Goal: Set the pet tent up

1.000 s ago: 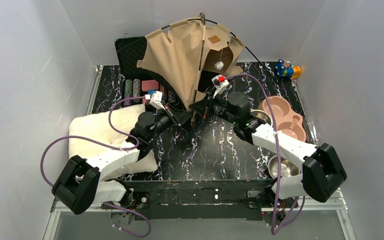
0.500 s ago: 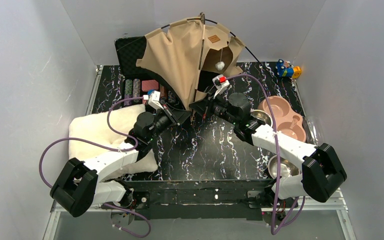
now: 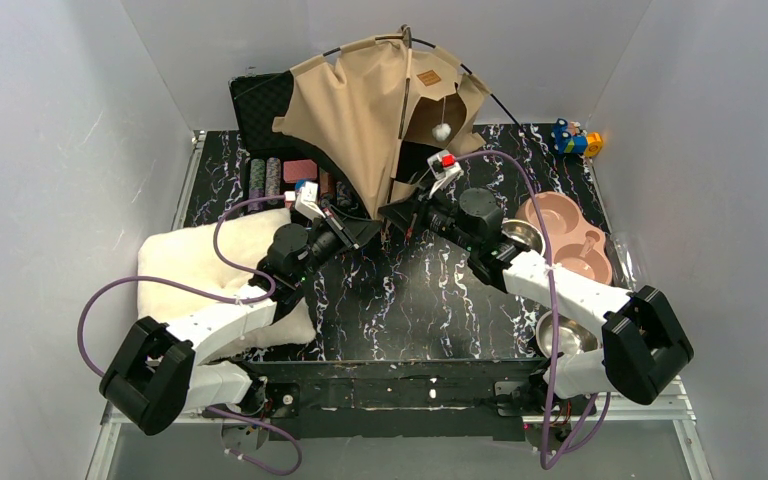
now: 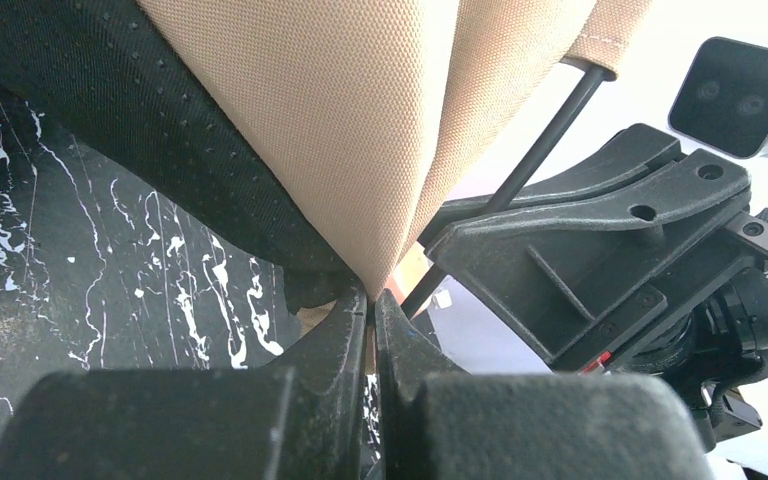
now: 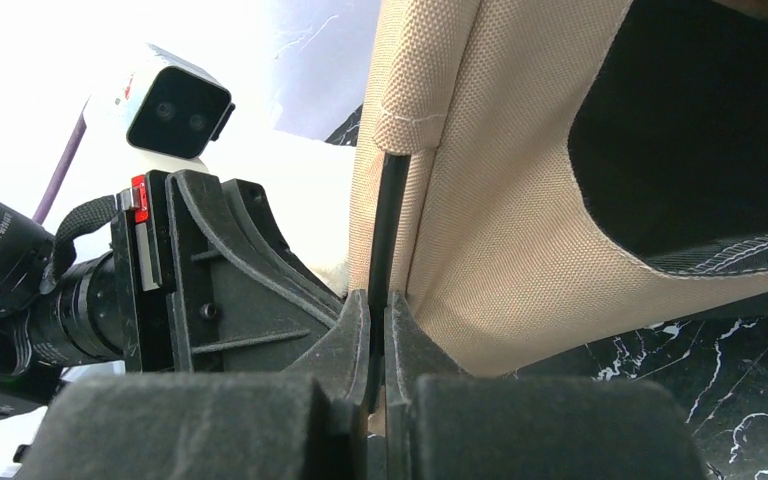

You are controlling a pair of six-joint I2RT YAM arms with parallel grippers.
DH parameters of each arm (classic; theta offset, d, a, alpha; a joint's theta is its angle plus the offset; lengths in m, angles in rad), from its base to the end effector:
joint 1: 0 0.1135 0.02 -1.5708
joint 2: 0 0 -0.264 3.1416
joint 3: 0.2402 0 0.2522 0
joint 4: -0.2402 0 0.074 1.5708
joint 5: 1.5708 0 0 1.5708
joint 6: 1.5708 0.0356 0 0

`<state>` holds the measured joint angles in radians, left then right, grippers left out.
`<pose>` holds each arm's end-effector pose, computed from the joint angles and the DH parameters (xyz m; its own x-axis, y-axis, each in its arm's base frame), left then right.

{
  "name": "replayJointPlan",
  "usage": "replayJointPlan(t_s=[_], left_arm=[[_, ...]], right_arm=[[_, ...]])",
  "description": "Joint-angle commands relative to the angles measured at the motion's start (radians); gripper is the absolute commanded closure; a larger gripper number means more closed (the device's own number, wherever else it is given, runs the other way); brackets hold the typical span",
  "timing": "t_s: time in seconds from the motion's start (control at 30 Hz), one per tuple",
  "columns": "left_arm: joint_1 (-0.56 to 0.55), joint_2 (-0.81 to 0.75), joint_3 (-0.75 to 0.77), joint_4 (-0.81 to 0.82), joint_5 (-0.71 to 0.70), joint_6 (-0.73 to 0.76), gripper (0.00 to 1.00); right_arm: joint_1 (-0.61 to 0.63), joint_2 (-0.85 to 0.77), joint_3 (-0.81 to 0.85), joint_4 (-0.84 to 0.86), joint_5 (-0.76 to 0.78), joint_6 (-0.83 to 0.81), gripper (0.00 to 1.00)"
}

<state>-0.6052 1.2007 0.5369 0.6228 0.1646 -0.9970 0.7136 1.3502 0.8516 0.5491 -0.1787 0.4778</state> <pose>0.2133 -0.1547 0.2515 -0.6027 -0.5905 -0.5367 0.3494 0.4094 -0.8428 0.2340 0.2109 0.3122 -0.3240 0.3180 -0.8910 -0.7087 0.5423 0.4513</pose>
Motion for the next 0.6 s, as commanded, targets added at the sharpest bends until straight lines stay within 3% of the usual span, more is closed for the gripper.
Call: replayJointPlan(t_s=[0.0,0.57], left_arm=[[-0.032,-0.013,0.008,-0.039,0.077,-0.03,1.0],[-0.033,0.032,0.02,-0.01,0.046,-0.053,1.0]], right_arm=[[-0.046,0.01,0.0,0.191,0.146,-0.014,0.99],[0.005,-0.009,-0.024,0.183,0.266,-0.012,0.99]])
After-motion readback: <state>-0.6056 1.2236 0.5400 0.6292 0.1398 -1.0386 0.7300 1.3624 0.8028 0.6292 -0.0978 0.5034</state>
